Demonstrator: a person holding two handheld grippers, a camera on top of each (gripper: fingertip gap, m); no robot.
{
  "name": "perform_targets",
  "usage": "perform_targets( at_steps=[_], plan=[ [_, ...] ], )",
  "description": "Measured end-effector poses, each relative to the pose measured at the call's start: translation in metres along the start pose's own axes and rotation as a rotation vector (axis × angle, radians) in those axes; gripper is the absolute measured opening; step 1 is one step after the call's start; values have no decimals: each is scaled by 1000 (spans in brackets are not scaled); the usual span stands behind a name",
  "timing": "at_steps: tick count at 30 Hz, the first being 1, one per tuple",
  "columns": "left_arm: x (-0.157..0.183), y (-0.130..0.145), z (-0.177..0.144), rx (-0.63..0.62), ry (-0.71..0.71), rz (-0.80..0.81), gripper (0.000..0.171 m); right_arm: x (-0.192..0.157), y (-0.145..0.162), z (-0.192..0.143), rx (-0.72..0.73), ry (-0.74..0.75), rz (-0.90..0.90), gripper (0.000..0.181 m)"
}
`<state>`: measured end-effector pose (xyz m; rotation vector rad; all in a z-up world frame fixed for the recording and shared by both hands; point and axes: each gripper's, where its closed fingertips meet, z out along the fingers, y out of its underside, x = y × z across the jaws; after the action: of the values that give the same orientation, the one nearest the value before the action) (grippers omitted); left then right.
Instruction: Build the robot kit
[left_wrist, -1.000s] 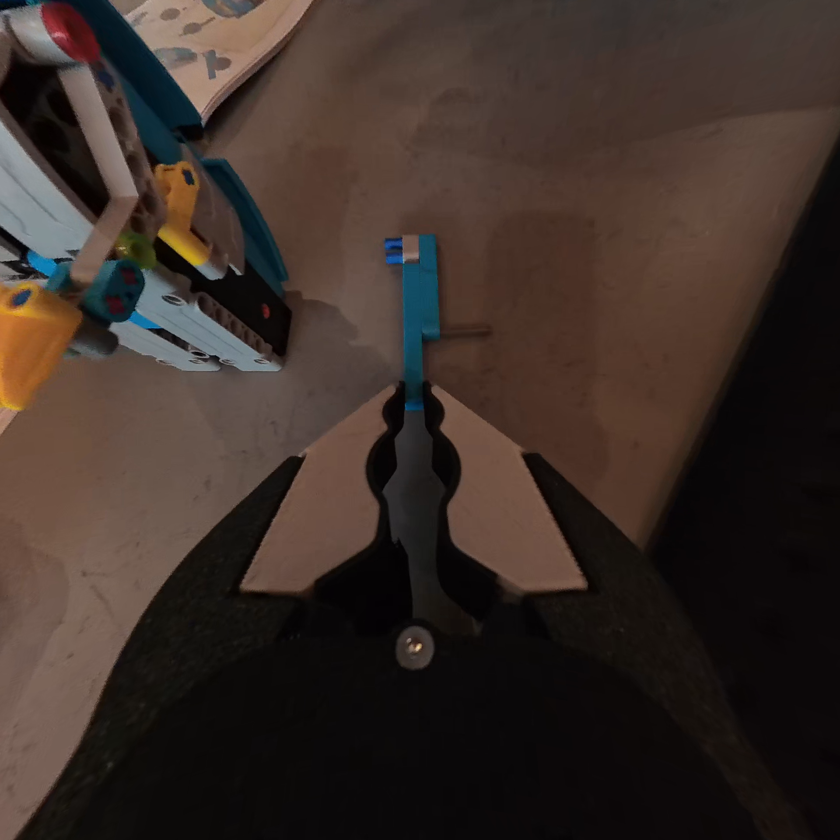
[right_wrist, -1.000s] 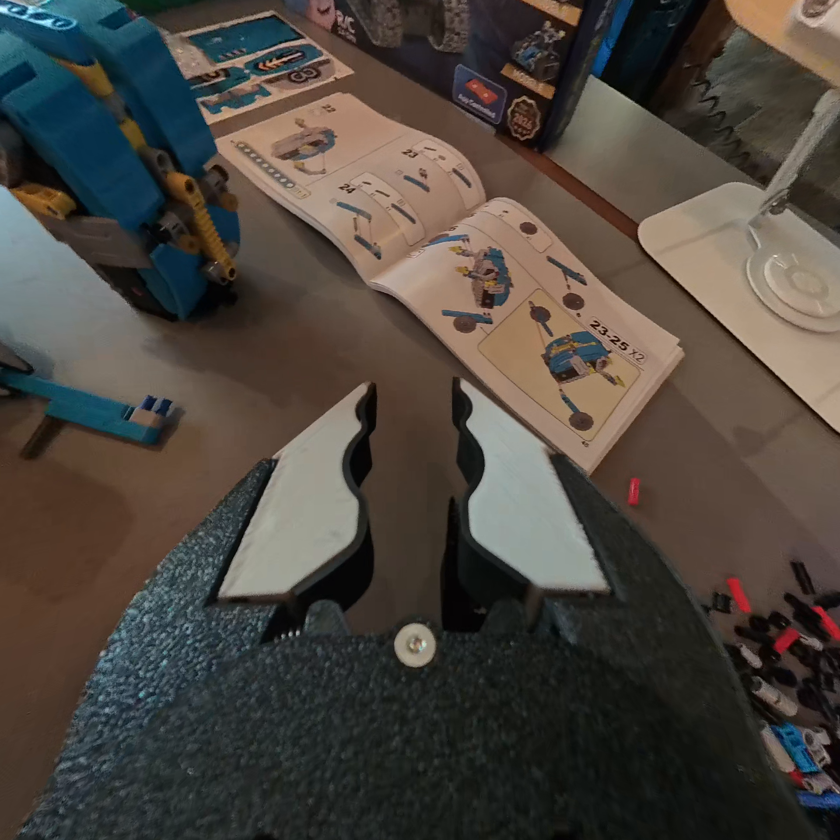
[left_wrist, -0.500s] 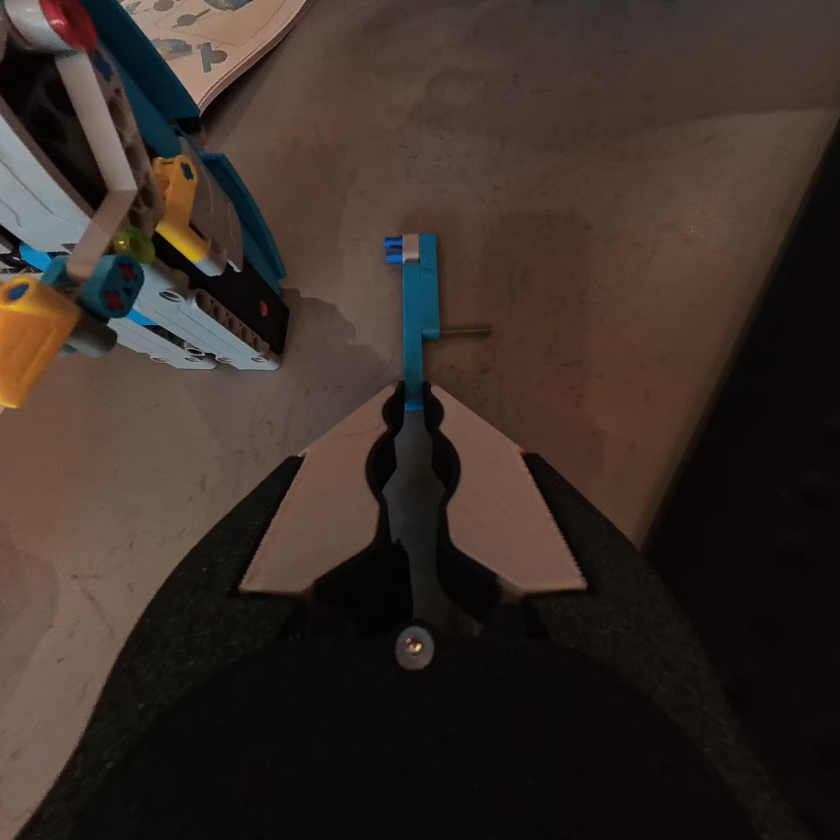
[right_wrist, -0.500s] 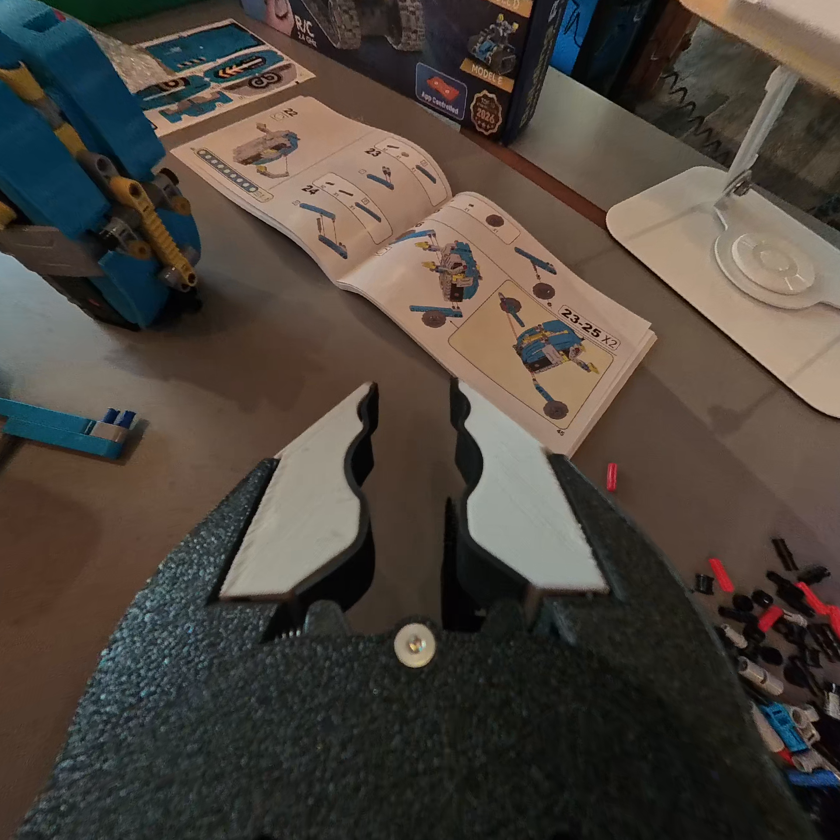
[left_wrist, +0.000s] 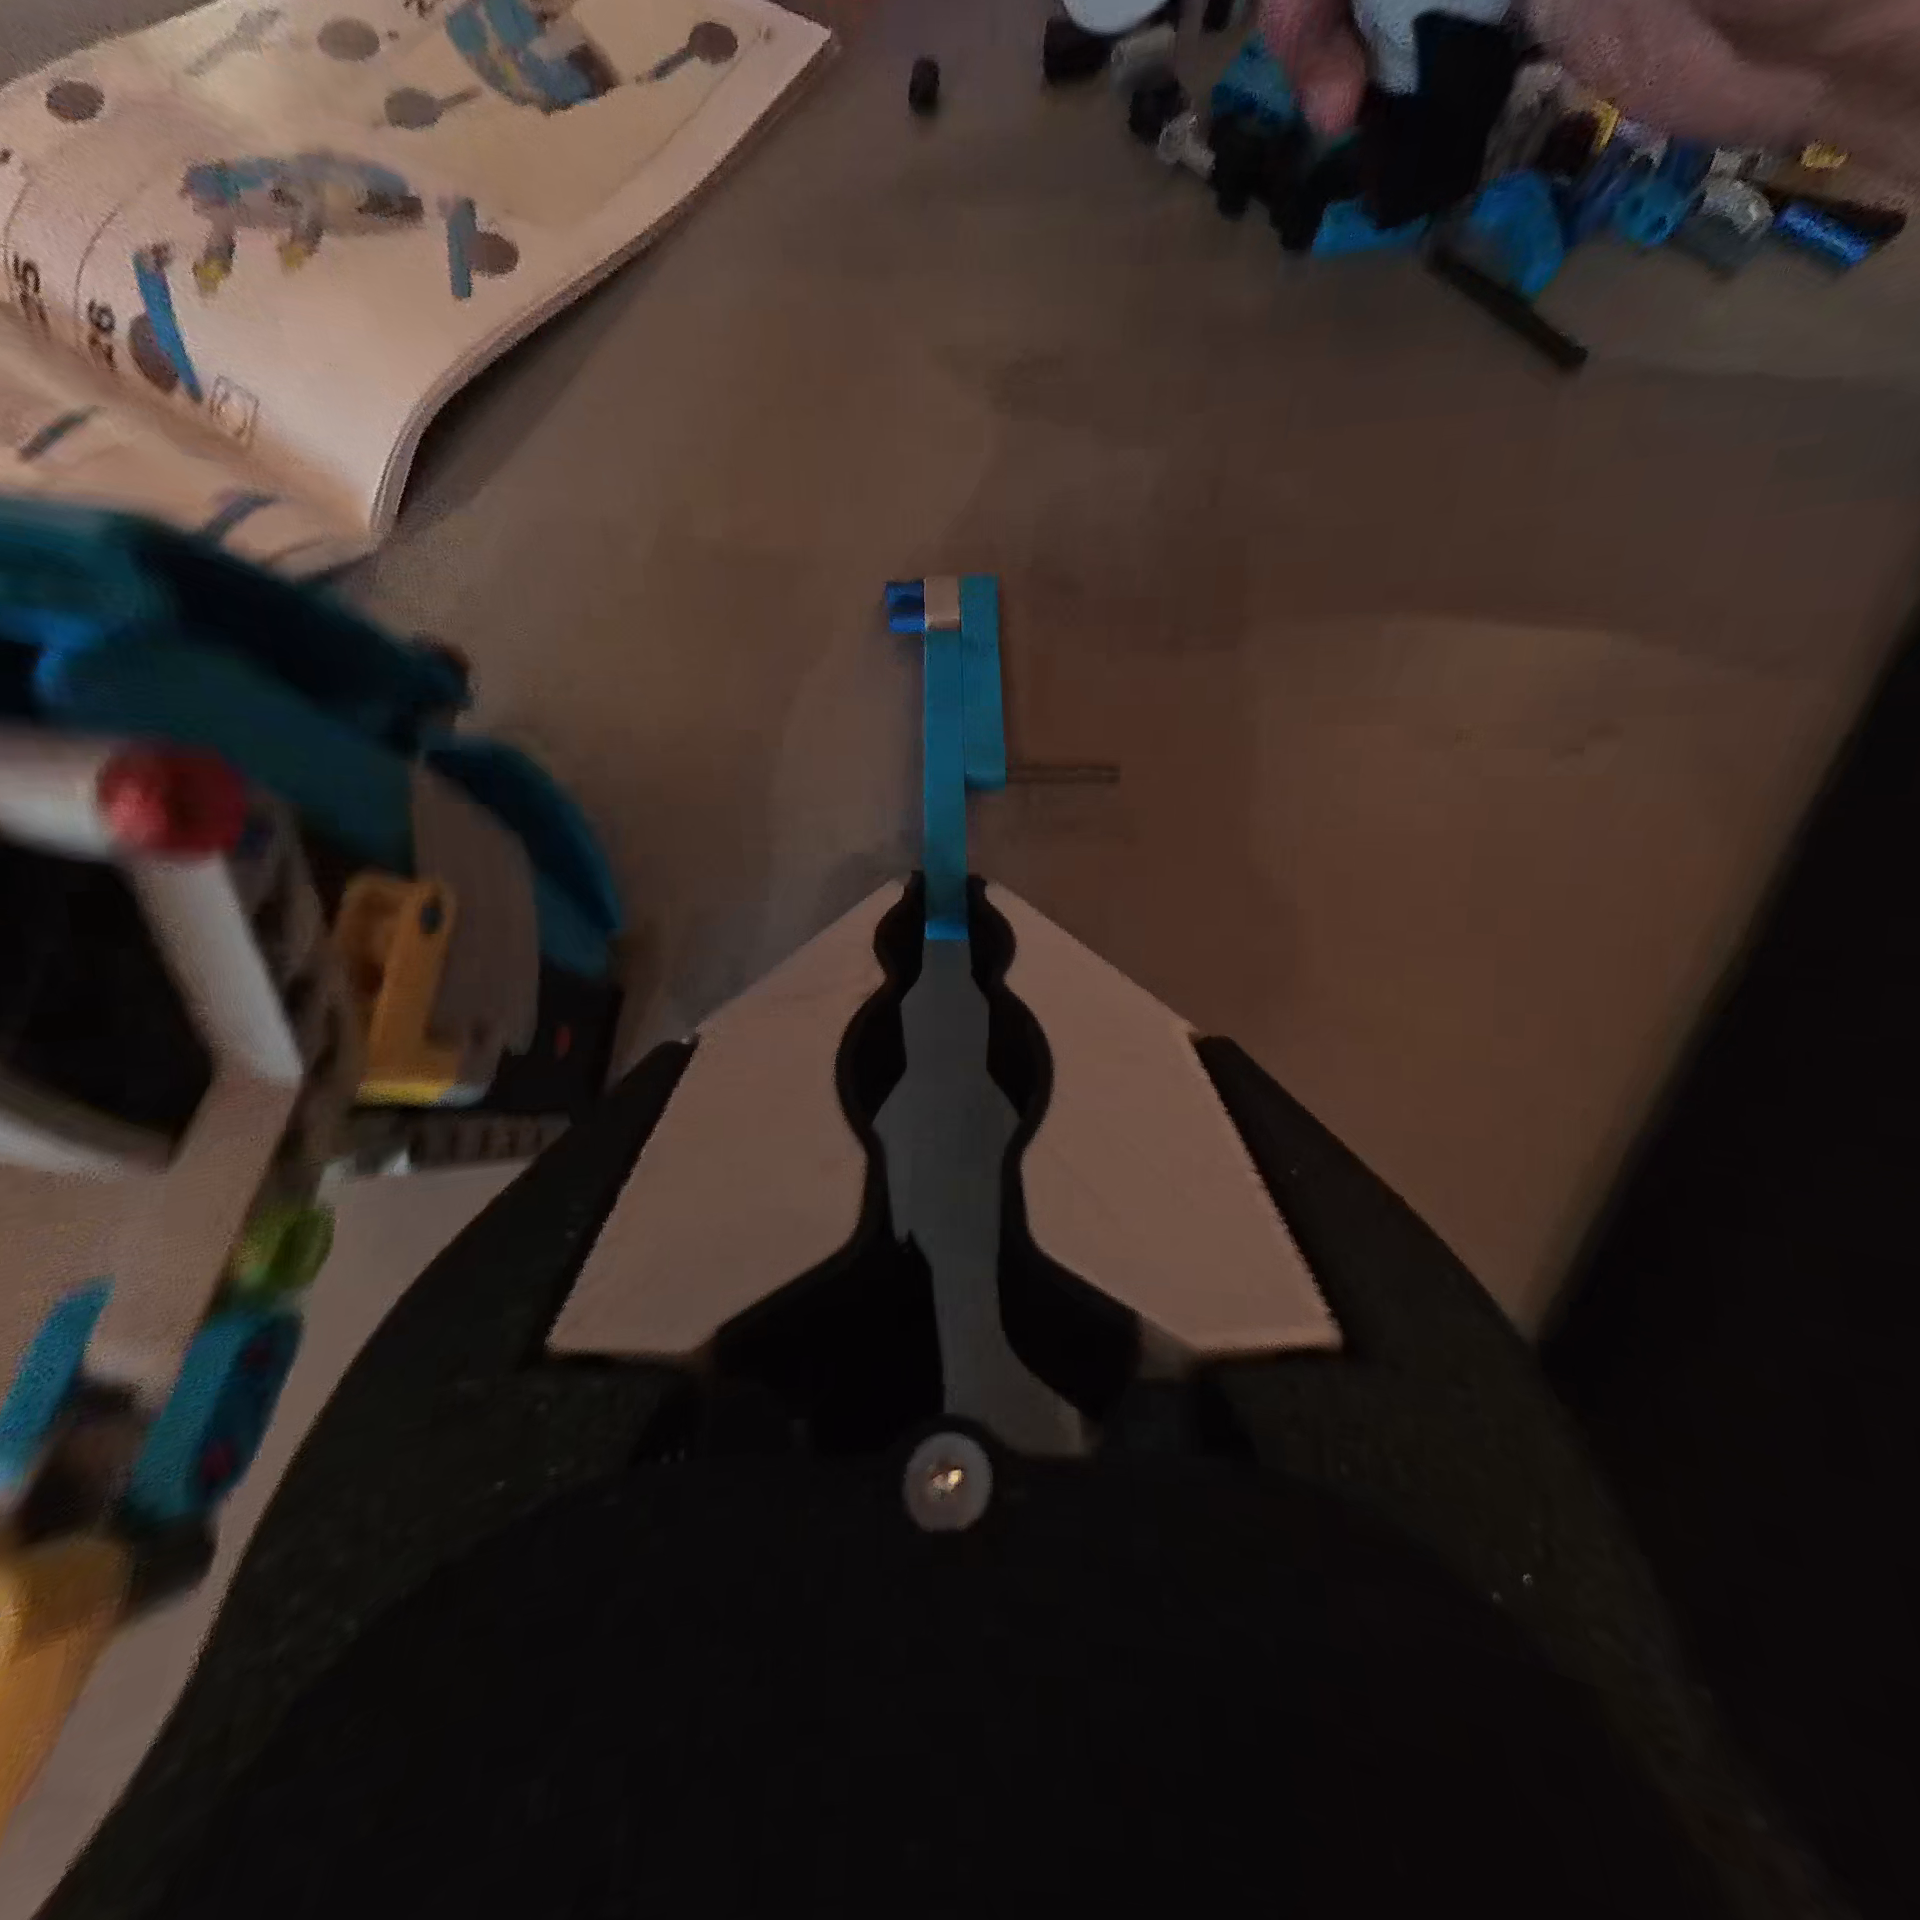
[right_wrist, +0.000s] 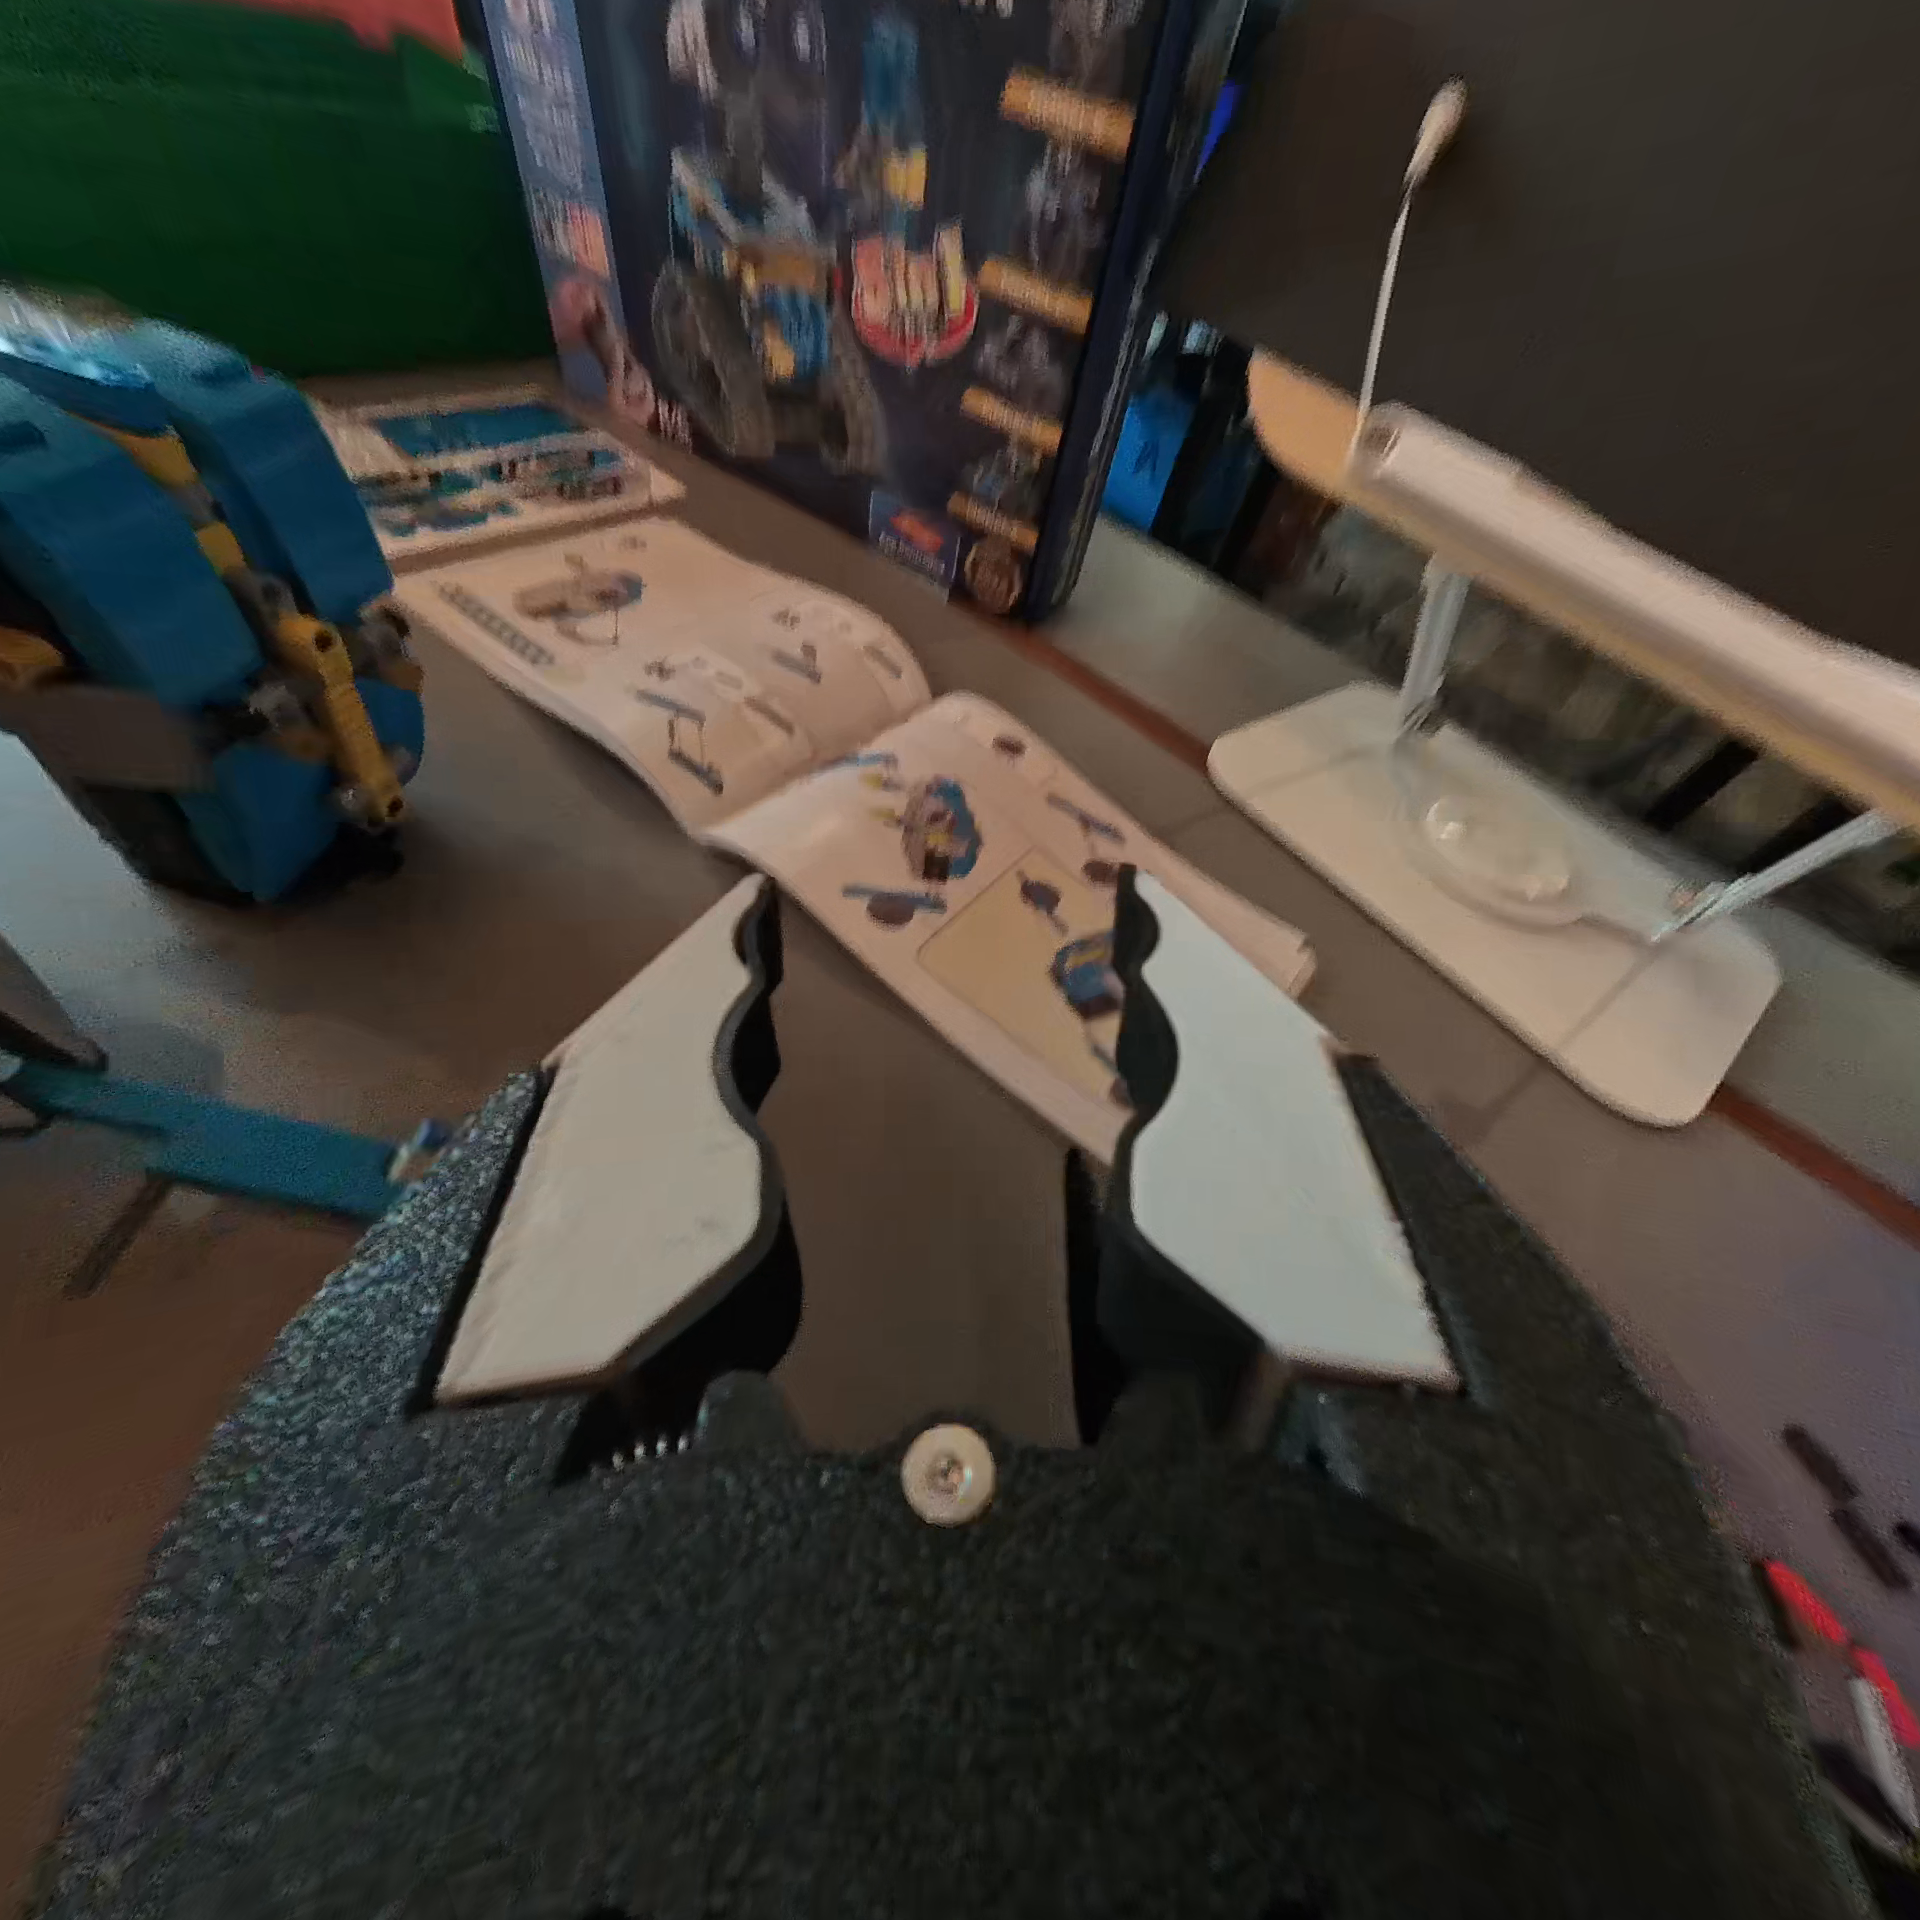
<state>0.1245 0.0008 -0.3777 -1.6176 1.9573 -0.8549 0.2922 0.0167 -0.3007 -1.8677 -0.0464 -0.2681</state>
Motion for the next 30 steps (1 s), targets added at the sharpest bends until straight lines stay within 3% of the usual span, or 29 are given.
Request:
perform_targets(
  at_steps=[3,5,8,15,30],
  plan=[
    [2,-10,15,3,-24,7,8,9,-5,-7,40,60,-11,61],
    [2,-5,22,-5,-53,48,8,16,7,-7,-39,92,-2,76],
    [-2,-2,20,28,-88,70,8,10,22,-5,-147,43,8,59],
    [-2,0,18,36,-90,93,7,-22,35,4,-235,-132,149,57],
    [-3,1,17,37,-69,66,8,-21,28,47,-267,-44,284,51]
  ],
)
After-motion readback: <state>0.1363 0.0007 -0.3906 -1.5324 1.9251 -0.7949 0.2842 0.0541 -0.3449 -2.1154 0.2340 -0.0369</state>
